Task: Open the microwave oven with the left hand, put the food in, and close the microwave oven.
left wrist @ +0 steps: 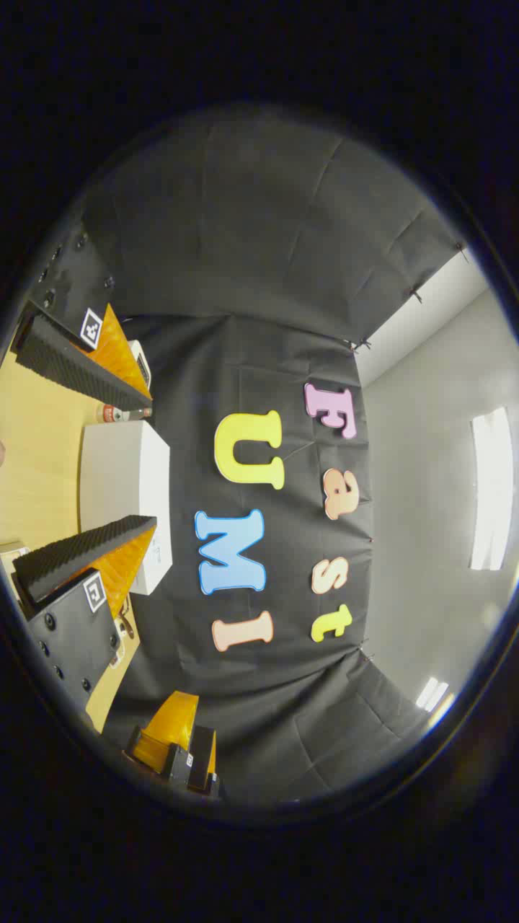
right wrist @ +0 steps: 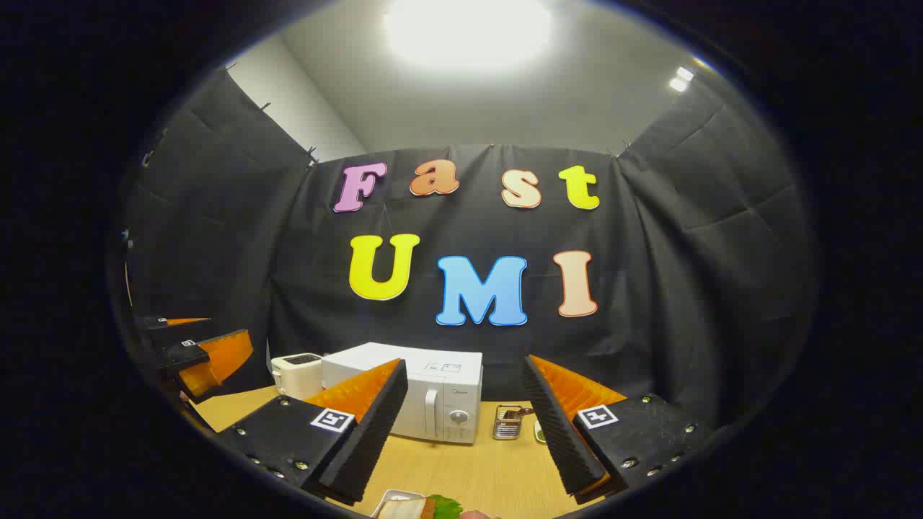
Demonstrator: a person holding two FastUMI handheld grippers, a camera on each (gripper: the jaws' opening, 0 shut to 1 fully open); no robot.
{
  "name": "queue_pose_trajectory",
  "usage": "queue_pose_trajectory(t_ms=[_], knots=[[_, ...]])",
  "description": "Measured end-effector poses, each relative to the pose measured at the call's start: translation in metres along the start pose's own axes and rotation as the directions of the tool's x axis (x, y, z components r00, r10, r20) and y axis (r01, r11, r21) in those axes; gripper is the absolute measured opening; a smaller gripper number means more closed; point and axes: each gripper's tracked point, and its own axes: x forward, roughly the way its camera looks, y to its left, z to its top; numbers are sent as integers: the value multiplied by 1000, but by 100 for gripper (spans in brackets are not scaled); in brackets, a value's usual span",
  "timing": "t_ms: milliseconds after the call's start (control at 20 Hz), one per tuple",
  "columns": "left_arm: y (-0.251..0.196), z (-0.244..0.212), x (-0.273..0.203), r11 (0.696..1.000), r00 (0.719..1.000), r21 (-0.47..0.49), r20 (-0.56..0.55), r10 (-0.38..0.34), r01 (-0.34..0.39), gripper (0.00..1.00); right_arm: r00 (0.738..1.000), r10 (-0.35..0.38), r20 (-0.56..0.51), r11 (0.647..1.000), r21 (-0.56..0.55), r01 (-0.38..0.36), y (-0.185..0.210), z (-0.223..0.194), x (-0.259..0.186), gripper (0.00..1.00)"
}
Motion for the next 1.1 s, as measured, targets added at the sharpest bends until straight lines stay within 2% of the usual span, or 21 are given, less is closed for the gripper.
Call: queue_pose_trajectory(t_ms=[300, 700, 900, 1100], knots=[[-10, -10, -5, 1000, 1000, -8, -22, 1, -2, 94, 1000, -12, -3, 1000, 1, 12, -11, -1, -7, 96], [-46, -17, 3, 1000, 1000, 12, -27, -5, 6, 94, 1000, 7, -3, 1000, 15, -7, -39, -9, -7, 96], [-70, -25, 19, 999, 1000, 42, -16, -17, 17, 94, 1000, 3, -2, 1000, 18, -3, -56, -17, -6, 96], [-87, -42, 60, 998, 999, 36, -20, -50, 51, 96, 1000, 1, -9, 1000, 18, 0, -57, -17, -3, 96]])
